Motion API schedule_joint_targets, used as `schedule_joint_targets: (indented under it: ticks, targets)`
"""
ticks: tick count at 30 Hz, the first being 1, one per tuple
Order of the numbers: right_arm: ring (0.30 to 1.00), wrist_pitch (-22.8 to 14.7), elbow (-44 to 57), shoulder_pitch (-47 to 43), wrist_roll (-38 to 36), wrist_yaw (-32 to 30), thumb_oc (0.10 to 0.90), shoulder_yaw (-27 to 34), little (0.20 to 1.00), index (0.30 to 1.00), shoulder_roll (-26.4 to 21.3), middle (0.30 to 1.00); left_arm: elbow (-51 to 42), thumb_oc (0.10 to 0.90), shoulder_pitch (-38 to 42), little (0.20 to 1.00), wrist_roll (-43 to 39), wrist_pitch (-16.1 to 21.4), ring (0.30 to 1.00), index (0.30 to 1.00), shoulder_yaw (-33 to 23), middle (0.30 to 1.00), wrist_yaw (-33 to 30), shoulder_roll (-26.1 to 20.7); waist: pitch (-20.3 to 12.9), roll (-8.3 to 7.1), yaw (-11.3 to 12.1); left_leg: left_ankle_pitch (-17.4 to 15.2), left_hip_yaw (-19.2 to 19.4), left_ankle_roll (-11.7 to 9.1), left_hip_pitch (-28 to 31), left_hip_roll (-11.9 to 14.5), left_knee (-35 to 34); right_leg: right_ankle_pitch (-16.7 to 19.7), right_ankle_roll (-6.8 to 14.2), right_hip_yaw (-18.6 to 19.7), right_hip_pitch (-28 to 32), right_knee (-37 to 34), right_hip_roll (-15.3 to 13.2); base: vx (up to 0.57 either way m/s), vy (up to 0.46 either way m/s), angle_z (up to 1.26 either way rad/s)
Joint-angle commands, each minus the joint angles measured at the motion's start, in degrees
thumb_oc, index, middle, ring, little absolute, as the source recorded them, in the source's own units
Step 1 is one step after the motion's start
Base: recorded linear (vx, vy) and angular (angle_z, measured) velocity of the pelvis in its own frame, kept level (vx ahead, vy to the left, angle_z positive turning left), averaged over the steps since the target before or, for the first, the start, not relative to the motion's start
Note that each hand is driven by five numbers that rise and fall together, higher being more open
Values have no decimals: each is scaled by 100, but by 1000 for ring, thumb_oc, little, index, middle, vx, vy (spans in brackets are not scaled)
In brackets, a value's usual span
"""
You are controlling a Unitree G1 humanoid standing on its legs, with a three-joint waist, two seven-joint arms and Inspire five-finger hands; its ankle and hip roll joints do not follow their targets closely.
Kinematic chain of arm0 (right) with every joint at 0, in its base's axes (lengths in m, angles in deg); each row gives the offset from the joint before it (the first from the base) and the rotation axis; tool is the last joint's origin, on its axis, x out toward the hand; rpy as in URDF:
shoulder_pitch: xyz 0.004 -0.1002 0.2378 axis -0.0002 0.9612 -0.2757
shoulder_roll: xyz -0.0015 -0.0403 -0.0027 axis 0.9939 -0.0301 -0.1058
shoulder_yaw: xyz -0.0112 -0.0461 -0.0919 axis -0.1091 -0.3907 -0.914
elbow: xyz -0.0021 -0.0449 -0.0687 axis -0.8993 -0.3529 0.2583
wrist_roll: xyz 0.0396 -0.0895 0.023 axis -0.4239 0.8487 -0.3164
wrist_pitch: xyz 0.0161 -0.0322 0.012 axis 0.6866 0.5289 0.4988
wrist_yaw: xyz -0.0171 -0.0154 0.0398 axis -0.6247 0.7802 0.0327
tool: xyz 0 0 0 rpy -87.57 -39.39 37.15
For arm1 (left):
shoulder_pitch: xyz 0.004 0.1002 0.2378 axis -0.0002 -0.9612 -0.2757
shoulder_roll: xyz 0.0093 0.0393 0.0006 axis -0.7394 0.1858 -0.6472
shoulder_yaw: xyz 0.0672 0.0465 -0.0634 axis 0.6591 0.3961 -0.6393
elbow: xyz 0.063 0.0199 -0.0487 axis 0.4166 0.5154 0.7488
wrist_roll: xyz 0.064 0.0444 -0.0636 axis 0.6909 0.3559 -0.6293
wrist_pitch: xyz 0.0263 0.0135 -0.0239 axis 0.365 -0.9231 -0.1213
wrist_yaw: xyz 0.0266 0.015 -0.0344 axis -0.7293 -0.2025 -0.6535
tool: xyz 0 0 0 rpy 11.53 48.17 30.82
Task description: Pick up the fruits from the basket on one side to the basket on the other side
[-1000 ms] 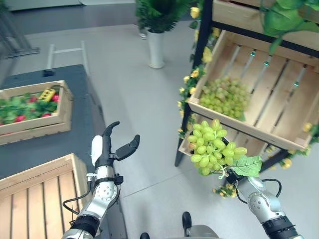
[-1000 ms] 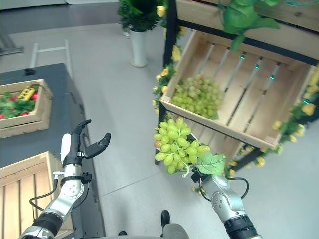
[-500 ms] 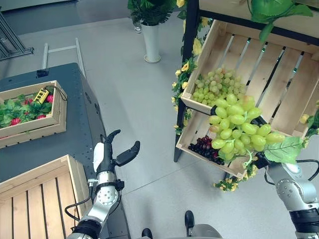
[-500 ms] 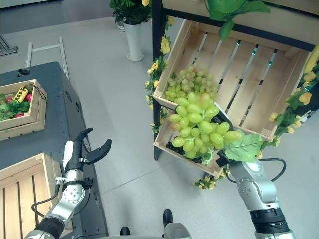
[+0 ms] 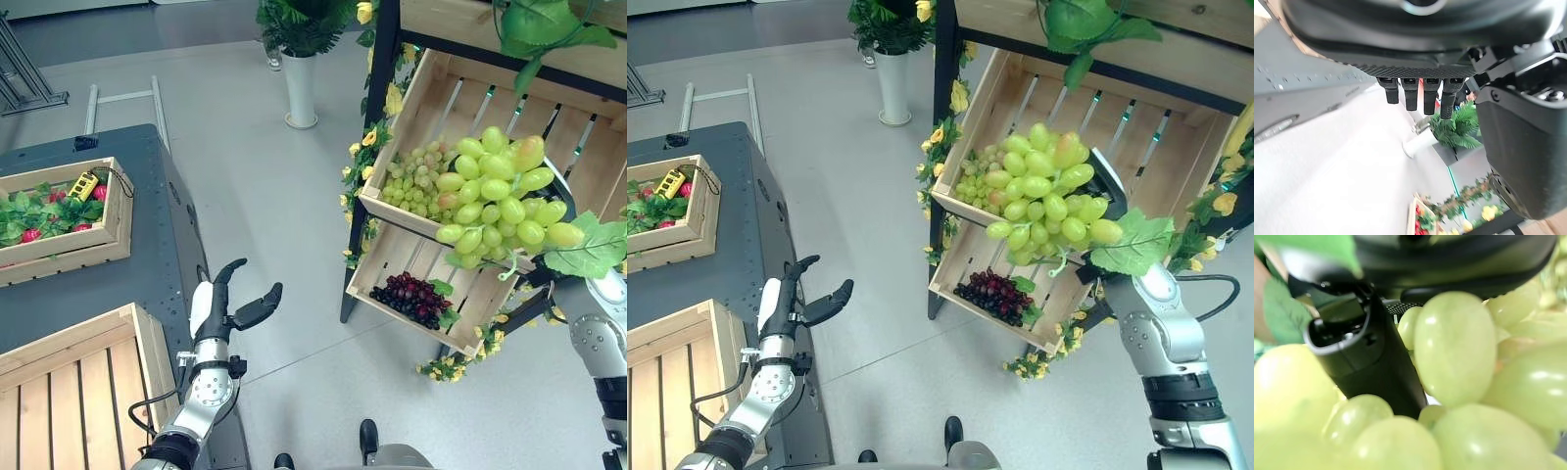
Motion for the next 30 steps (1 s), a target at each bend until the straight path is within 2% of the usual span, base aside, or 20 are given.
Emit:
schedule_joint_targets:
  ticks: [1,3,13,20,23,24,27,29,30]
  targets:
    - [300,-725,-561,-1099,-603,-332,400,649,300,300,-559,300,-94,800,512,900,-346,809,900,900,267,900,12,-371,-569,-84,75,-974,-209,264,45,-331,101,-863,94,97,471,165,55,53,-16,2]
    - [300,-765,-964,-1279,-531,-414,400,618,300,300,-748,300,-81,800,493,900,-587,775,900,900,316,900,176,-340,-578,-109,128,-977,-248,259,56,-330,99,-866,86,60,504,151,61,43,-24,1]
    - [300,-380,-2969,-2104,-173,-687,400,165,300,300,-1605,300,-164,800,141,900,-1026,853,900,900,593,900,462,-158,-588,-224,369,-982,-405,226,25,-313,140,-887,28,-31,565,156,84,19,-14,5]
    - [300,-204,-4060,-2578,-163,-763,400,-153,300,300,-1843,300,-305,800,92,900,-1020,756,900,900,837,900,497,-154,-558,-246,471,-971,-433,214,31,-294,131,-884,9,-68,584,159,94,0,-5,2]
    - [300,-168,-4556,-2904,147,-540,400,-366,300,300,-1926,300,-374,800,130,900,-1043,708,900,900,942,900,550,-195,-548,-241,527,-970,-446,210,33,-288,146,-890,-4,-84,603,150,91,0,0,0]
    - [300,-173,-4741,-3090,479,-472,400,-525,300,300,-1975,300,-400,800,155,900,-1082,711,900,900,998,900,584,-225,-545,-241,559,-966,-445,206,29,-287,153,-892,-7,-107,609,148,85,0,0,0]
    - [300,-116,-4920,-3290,693,-366,400,-715,300,300,-2010,300,-403,800,195,900,-1084,717,900,900,1030,900,639,-217,-540,-244,583,-963,-448,200,25,-284,159,-892,-3,-129,616,143,79,-5,0,1]
    - [300,-72,-5126,-3612,1209,-289,400,-1125,300,300,-1996,300,-439,800,227,900,-1046,748,900,900,1118,900,733,-197,-543,-246,630,-948,-458,194,27,-282,148,-892,-11,-169,628,131,73,0,0,0]
    - [300,-73,-5135,-3633,1210,-287,400,-1144,300,300,-1996,300,-439,800,226,900,-1046,749,900,900,1113,900,734,-192,-544,-241,625,-948,-458,193,27,-282,146,-892,-11,-169,627,131,73,-11,13,3]
